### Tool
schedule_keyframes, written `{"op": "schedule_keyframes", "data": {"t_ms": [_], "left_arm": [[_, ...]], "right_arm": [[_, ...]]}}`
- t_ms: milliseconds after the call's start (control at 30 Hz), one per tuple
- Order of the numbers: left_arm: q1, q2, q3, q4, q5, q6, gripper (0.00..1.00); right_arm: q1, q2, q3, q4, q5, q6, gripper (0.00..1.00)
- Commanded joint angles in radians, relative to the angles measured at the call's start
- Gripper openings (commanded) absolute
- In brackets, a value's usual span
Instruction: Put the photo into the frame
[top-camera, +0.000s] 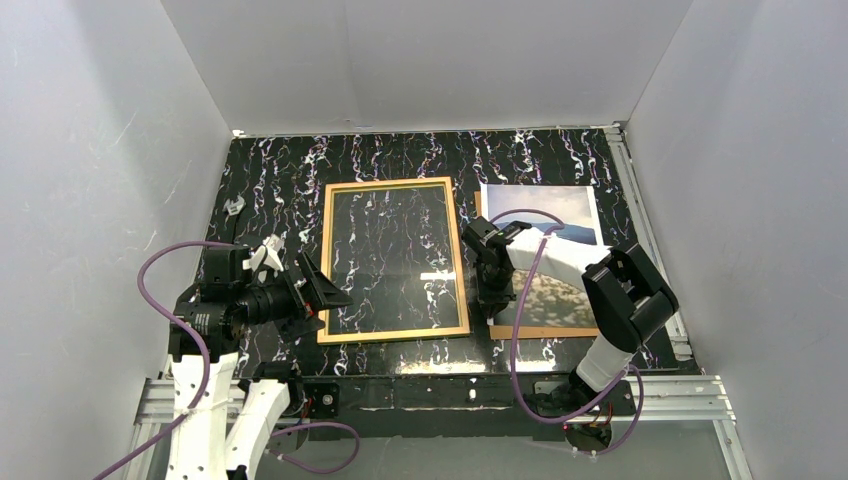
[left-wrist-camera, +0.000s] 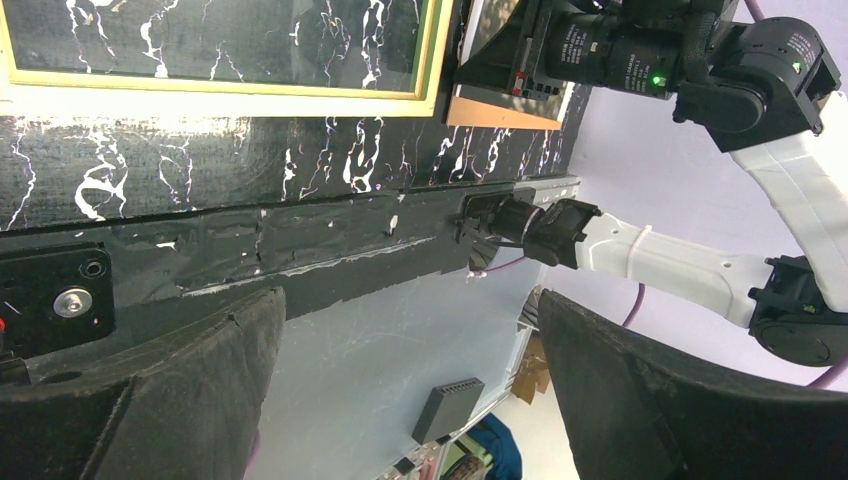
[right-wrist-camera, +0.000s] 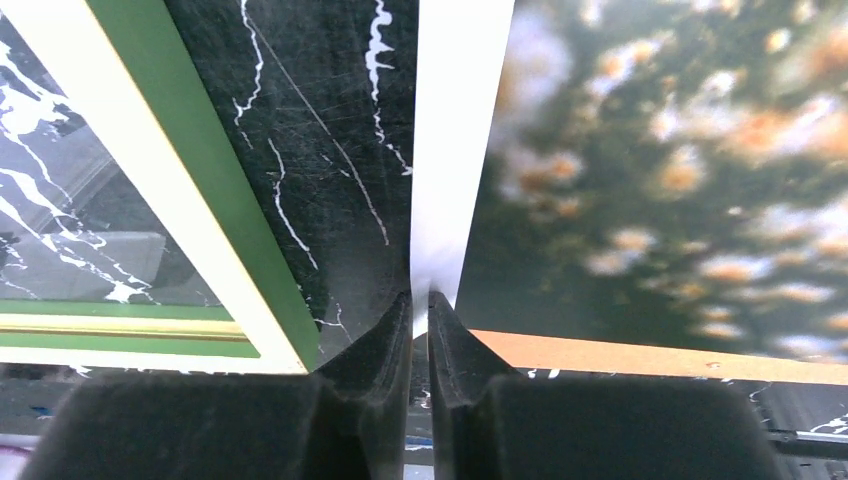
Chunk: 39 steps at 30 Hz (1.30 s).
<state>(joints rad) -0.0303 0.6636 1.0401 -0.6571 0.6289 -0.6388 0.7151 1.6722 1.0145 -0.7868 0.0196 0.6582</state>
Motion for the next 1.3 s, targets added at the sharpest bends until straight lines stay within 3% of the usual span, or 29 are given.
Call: {"op": "schedule_keyframes", "data": {"t_ms": [0,133,600,967,1000,1133,1200,1267], "left_arm": [[-0.006,0.010,0.000,-0.059,0.045,0.007,0.98],[-0.006,0.008,0.000,-0.059,0.045,0.007,0.98],[-0.007,-0.003,-0.019,-0.063,0.040,0.009,0.98],[-0.009,-0.004,-0.035,-0.070,0.041,0.032,0.97],[-0.012,0.002,-0.040,-0.069,0.045,0.039,0.97],[-0.022,0.052,-0.055,-0.073,0.090,0.057,0.98],[-0.027,0.088,-0.065,-0.073,0.118,0.061,0.98],[-0.049,0.122,-0.071,-0.070,0.116,0.067,0.98]], "right_arm": [[0.003,-0.040,-0.010,0.008,-0.047,0.001,0.11],[0.004,-0.051,0.000,-0.012,-0.044,0.003,0.01],[0.044,-0.158,0.086,-0.068,-0.101,0.049,0.01],[0.204,-0.049,0.239,-0.090,-0.083,0.074,0.01],[0.211,-0.050,0.246,-0.089,-0.083,0.075,0.08],[0.216,-0.108,0.228,-0.050,-0.088,0.093,0.54],[0.216,-0.158,0.199,-0.023,-0.089,0.107,0.68],[0.216,-0.206,0.177,-0.006,-0.083,0.118,0.74]]}}
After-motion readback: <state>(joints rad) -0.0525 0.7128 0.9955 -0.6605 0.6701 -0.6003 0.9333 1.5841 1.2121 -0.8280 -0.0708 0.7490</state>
